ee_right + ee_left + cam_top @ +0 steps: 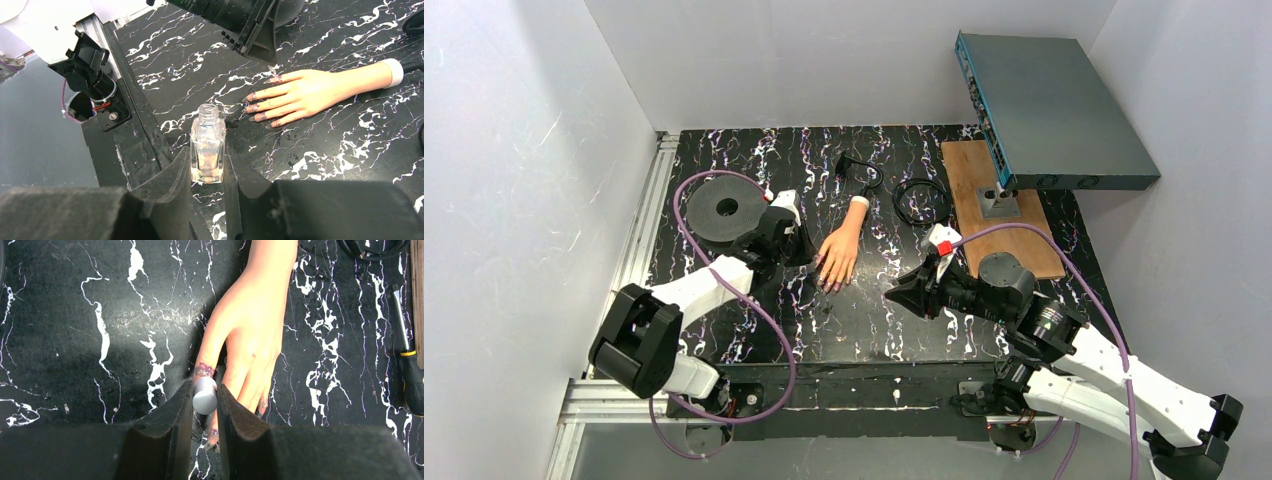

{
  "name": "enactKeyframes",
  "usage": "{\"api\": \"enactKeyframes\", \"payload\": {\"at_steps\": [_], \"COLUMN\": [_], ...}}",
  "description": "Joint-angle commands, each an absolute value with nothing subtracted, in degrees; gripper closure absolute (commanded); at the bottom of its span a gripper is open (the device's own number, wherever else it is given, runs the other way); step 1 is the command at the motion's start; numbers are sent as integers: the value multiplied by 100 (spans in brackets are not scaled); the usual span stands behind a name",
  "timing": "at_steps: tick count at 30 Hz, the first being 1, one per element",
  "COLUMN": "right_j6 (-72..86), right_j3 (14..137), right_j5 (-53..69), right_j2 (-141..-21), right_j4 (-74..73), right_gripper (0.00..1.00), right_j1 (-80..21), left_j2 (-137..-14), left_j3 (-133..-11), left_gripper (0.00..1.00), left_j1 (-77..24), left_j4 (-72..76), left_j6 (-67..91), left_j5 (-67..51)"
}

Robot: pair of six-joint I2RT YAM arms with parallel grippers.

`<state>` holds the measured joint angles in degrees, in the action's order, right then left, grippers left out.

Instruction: Paint the nails

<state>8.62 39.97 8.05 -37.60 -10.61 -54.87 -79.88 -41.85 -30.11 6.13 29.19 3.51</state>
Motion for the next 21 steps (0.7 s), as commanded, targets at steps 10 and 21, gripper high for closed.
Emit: {"api": "enactKeyframes", "payload": {"at_steps": [10,21], "right_j6": [784,801], "right_j3": [4271,4246], "right_j5": [833,865], "right_j2": [-3763,-3779], "right_j4": [-932,-890], "right_gripper": [99,99], "right_j1": [-5506,-5513], "left_j2": [-7996,-7719], "left_j3": [-4165,-3892], "left_gripper": [100,100], "left_j1": [-2984,-2988], "left_j4": [669,572], "left_j6": [2791,2742], "left_j5": [413,415]}}
